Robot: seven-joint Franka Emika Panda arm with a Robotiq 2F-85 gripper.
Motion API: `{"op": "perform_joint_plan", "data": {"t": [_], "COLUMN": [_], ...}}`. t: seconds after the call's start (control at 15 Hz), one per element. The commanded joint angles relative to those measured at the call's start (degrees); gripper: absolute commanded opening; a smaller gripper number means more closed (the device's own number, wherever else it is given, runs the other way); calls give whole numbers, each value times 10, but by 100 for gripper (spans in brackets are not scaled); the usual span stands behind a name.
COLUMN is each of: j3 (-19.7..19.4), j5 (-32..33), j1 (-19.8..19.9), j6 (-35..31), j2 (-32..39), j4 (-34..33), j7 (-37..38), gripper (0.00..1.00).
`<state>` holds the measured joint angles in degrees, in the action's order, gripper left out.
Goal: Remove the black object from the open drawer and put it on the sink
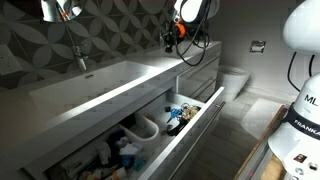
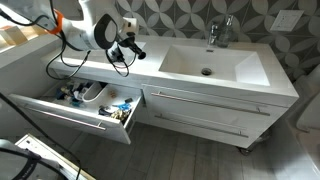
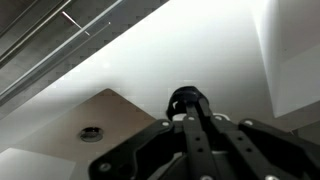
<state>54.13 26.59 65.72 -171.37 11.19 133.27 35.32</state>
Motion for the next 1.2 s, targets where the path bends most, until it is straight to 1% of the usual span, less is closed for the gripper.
{"op": "perform_joint_plan", "data": {"t": [0.0,0.07,0.2,0.4,0.53,0.6,0.67,0.73,0.87,0.93,1.0,1.07,1.13], "j3": [-118,-145,-182,-210,-235,-244,-320,-324,-354,-351,-310,-303,-292], "j5": [108,131,157,156,158,157,22,-7,-108,-156,-98,-113,-114], "j1": [-109,-137,-183,-230,-261,-272,-352,-359,-402,-410,-370,-370,-365], "j6": [-2,1,-1,-7,-13,-18,-46,-49,-67,-65,-50,-46,-41], "j2": [66,85,130,185,207,212,185,188,183,179,180,173,167], "j4": [-60,-78,-115,-158,-185,-197,-188,-193,-195,-195,-200,-198,-196], "j7": [69,84,97,92,93,93,-5,-23,-96,-134,-89,-106,-107], "gripper": [2,2,2,2,2,32,32,39,51,59,66,72,80]}}
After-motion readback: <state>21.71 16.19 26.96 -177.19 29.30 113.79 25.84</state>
